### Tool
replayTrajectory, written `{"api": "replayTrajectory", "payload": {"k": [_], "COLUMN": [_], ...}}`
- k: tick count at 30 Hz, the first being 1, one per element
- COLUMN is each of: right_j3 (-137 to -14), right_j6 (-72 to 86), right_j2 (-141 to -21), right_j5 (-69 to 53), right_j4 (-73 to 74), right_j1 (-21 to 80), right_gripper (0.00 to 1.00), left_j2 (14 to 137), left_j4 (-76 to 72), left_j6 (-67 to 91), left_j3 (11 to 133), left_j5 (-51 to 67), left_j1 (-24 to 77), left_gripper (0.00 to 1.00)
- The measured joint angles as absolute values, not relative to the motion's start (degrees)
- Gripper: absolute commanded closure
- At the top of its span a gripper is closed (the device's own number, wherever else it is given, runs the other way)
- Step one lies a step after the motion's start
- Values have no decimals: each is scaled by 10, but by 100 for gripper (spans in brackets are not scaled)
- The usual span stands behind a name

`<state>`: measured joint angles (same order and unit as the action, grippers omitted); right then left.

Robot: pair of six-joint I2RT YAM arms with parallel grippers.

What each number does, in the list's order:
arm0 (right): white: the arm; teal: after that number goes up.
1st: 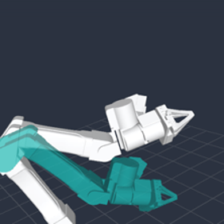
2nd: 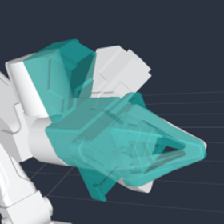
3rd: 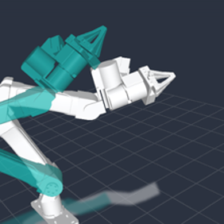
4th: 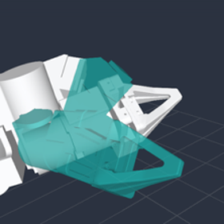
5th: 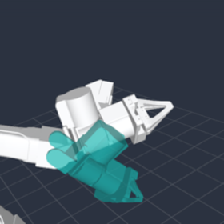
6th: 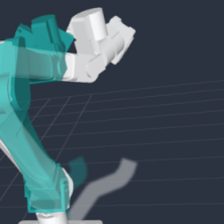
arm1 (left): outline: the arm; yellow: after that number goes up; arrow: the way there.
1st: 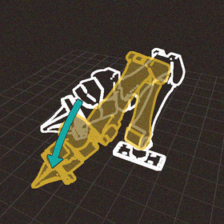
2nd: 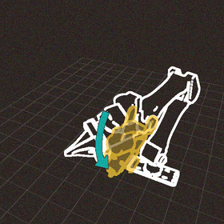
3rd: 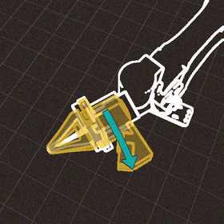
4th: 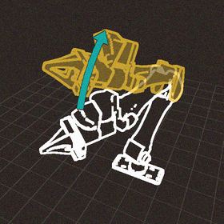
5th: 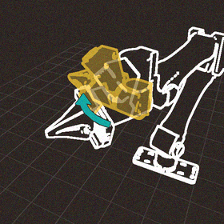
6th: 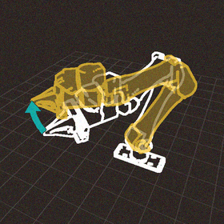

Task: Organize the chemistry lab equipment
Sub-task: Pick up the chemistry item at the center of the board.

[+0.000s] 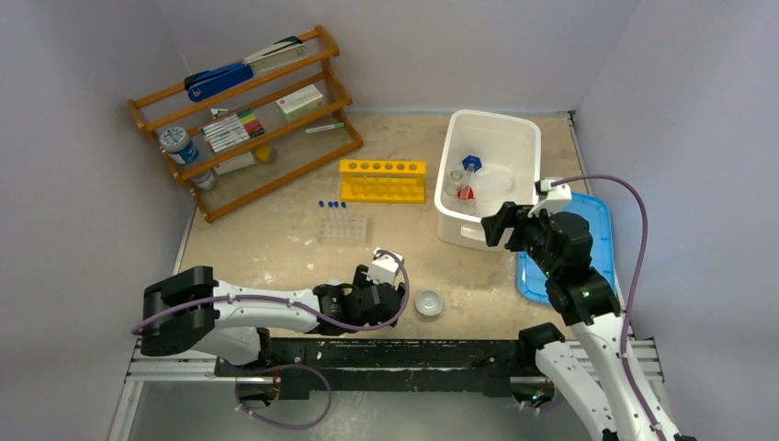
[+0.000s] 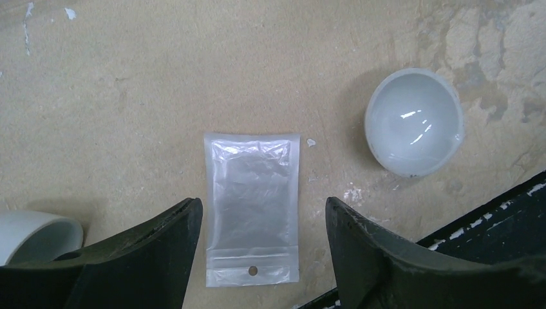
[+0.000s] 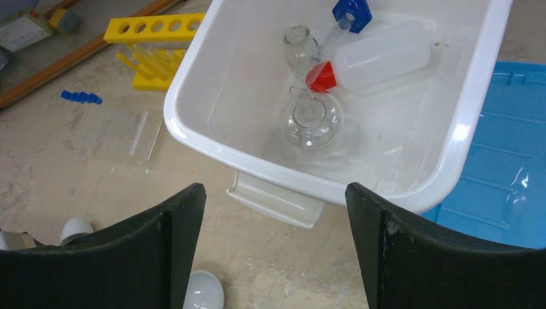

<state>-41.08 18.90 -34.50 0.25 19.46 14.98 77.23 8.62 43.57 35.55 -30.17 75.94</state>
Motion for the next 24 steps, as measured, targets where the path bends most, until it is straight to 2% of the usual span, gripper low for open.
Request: {"api": "replayTrajectory", "payload": {"k": [4,7,8,10,11,15,24], "right_j3": [-411,-411,-411,-411,-411,-412,-434], "right_j6": [189,189,189,189,189,189,189], "right_j2": [-343,-341,-340,-338,-337,-336,-336], "right_j5": [3,3,3,3,3,3,-15], "right_j4": [195,195,196,197,199,203,211], "right_j1": [150,150,150,150,150,150,150], "right_gripper": [18,18,18,18,18,18,16], "left_j2": [797,822,831,845,847,851,801], "left_j4": [82,80,79,77,76,74,93], "left_j6": [446,448,449,448,450,449,427], "left_j3": [356,356,356,360,362,366,390], "left_j5": [-303,-302,-302,-313,-313,-314,-320], "left_j1": [759,759,759,761,762,762,763], "left_gripper": [36,44,50,69,73,80,81]}}
